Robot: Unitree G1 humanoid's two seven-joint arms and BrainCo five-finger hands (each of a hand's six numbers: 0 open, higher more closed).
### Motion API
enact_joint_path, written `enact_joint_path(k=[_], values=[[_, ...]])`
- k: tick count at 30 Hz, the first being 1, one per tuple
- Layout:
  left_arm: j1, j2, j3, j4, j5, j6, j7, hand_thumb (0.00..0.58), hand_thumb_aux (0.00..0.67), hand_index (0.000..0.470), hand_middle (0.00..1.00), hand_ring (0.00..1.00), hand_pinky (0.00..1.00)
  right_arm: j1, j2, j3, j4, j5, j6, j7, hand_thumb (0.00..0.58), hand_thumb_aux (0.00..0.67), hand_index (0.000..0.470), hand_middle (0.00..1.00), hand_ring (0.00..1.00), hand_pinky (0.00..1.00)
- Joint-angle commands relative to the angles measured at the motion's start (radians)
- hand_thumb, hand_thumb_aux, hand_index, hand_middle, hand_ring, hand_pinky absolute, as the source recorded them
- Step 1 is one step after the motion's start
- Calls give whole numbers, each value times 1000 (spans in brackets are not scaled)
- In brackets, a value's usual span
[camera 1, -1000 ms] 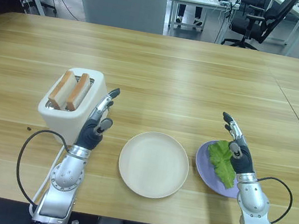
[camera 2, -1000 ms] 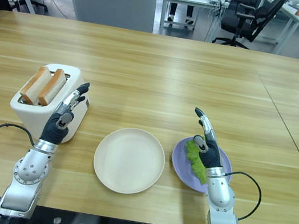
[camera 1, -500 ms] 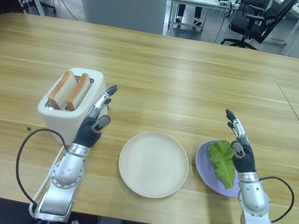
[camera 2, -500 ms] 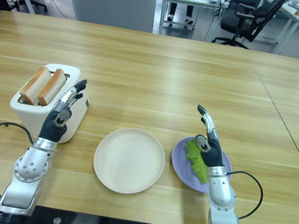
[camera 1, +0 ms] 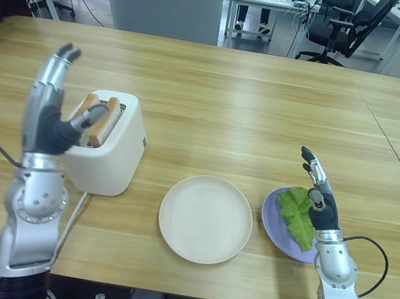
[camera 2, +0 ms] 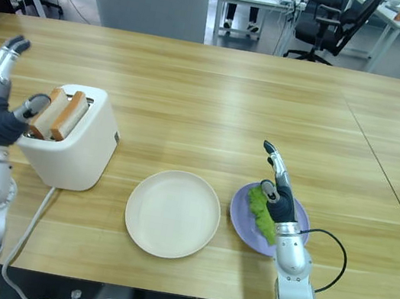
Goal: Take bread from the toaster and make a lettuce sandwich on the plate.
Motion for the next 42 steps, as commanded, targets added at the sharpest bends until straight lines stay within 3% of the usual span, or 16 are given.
enact_joint_path(k=[1,12,26,27,28,30,32,33,34,42], values=[[-32,88,-14,112,142,117,-38,0,0,0,0,0,0,-5,4,2,17,-6,-1,-8,0,0,0,0,0,0],[-153,296,-239,480,330,316,-232,0,0,0,0,0,0,-1,2,3,17,-11,-1,-8,0,0,0,0,0,0],[-243,355,-349,589,315,380,-307,0,0,0,0,0,0,16,-1,7,-14,-6,7,5,0,0,0,0,0,0],[-245,350,-350,585,306,378,-307,443,344,236,0,0,0,17,-1,7,-15,-6,8,6,0,0,0,0,0,0],[-245,344,-349,577,294,375,-310,500,420,289,0,0,0,18,-1,7,-18,-5,9,7,0,0,0,0,0,0],[-245,336,-345,566,275,373,-310,500,420,289,0,0,0,19,-1,7,-21,-5,11,9,0,0,0,0,0,0],[-245,329,-341,558,255,370,-306,568,573,393,0,0,0,20,-1,7,-24,-4,12,11,0,0,0,0,0,0],[-245,320,-333,552,233,365,-305,568,573,393,0,0,0,21,-1,7,-25,-4,13,12,0,0,0,0,0,0],[-244,312,-328,546,216,361,-305,580,670,460,0,0,0,21,-1,8,-26,-4,14,13,0,0,0,0,0,0],[-222,236,-285,480,62,339,-307,580,670,460,0,0,0,20,-2,12,-29,-7,16,18,0,0,0,0,0,0]])
